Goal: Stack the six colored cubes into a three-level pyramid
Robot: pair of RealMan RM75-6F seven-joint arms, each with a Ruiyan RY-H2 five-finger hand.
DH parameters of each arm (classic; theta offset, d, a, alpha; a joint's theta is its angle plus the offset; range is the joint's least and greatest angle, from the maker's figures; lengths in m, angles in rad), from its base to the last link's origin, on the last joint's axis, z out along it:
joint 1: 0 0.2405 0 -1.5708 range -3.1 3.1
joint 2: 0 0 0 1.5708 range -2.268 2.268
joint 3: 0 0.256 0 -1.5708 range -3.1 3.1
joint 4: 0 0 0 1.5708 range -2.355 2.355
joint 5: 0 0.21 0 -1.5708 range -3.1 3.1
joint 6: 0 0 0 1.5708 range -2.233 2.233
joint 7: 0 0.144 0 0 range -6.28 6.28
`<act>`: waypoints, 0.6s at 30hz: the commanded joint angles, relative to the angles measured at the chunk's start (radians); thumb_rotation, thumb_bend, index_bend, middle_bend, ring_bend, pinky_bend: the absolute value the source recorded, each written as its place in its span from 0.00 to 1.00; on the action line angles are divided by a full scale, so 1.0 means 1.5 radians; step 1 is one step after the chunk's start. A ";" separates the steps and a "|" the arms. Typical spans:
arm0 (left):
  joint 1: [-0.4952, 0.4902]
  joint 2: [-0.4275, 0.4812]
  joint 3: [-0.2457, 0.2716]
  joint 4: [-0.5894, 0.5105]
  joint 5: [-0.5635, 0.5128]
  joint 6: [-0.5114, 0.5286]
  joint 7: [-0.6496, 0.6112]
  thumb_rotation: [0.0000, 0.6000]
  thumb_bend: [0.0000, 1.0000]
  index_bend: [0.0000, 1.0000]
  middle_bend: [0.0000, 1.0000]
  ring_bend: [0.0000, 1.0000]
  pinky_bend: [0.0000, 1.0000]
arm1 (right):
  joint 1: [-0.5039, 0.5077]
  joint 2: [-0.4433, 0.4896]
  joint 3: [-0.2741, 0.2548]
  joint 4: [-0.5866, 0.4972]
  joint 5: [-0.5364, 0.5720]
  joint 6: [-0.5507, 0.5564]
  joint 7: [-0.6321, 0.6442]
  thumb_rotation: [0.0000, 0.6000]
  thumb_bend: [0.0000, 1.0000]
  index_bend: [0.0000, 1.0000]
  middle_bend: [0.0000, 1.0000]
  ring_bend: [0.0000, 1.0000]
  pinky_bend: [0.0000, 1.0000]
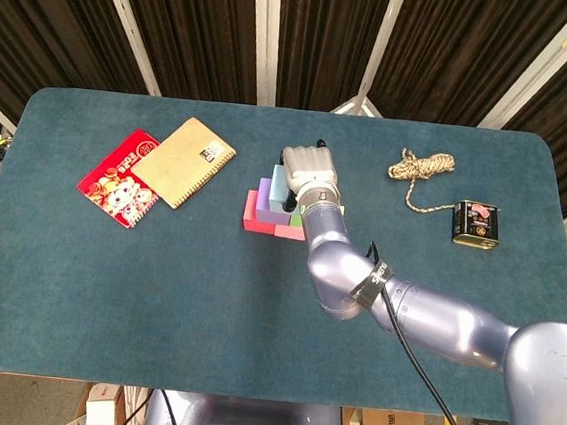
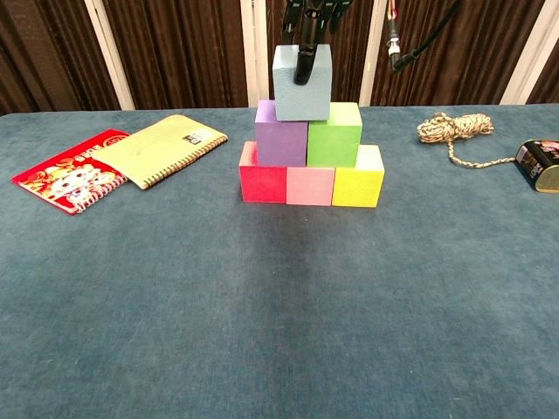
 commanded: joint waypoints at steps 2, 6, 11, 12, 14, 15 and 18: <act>0.000 0.000 0.000 0.001 -0.001 -0.001 0.000 1.00 0.32 0.09 0.11 0.00 0.00 | 0.001 -0.002 -0.001 0.003 -0.003 0.000 0.002 1.00 0.24 0.38 0.37 0.22 0.00; -0.001 0.000 0.000 0.002 -0.002 -0.002 0.001 1.00 0.32 0.09 0.11 0.00 0.00 | 0.001 -0.004 -0.001 0.008 -0.004 0.000 0.005 1.00 0.24 0.38 0.37 0.22 0.00; -0.001 0.000 0.000 0.002 -0.003 -0.001 0.000 1.00 0.32 0.09 0.11 0.00 0.00 | 0.003 -0.007 -0.004 0.013 0.000 -0.001 0.001 1.00 0.24 0.38 0.37 0.22 0.00; -0.001 0.000 0.000 0.001 -0.003 -0.001 0.000 1.00 0.32 0.09 0.11 0.00 0.00 | 0.003 -0.008 -0.005 0.015 0.003 -0.001 0.000 1.00 0.24 0.38 0.36 0.22 0.00; -0.001 0.000 0.000 0.002 -0.003 -0.001 0.000 1.00 0.32 0.09 0.11 0.00 0.00 | 0.004 -0.009 -0.005 0.018 0.007 -0.002 -0.003 1.00 0.24 0.38 0.34 0.21 0.00; -0.001 0.000 0.000 0.002 -0.003 -0.001 0.001 1.00 0.32 0.09 0.11 0.00 0.00 | 0.004 -0.010 -0.005 0.020 0.008 -0.003 -0.003 1.00 0.24 0.38 0.34 0.21 0.00; -0.001 0.000 0.000 0.002 -0.003 -0.001 0.001 1.00 0.32 0.09 0.11 0.00 0.00 | 0.005 -0.011 -0.005 0.023 0.010 -0.005 -0.006 1.00 0.24 0.38 0.33 0.21 0.00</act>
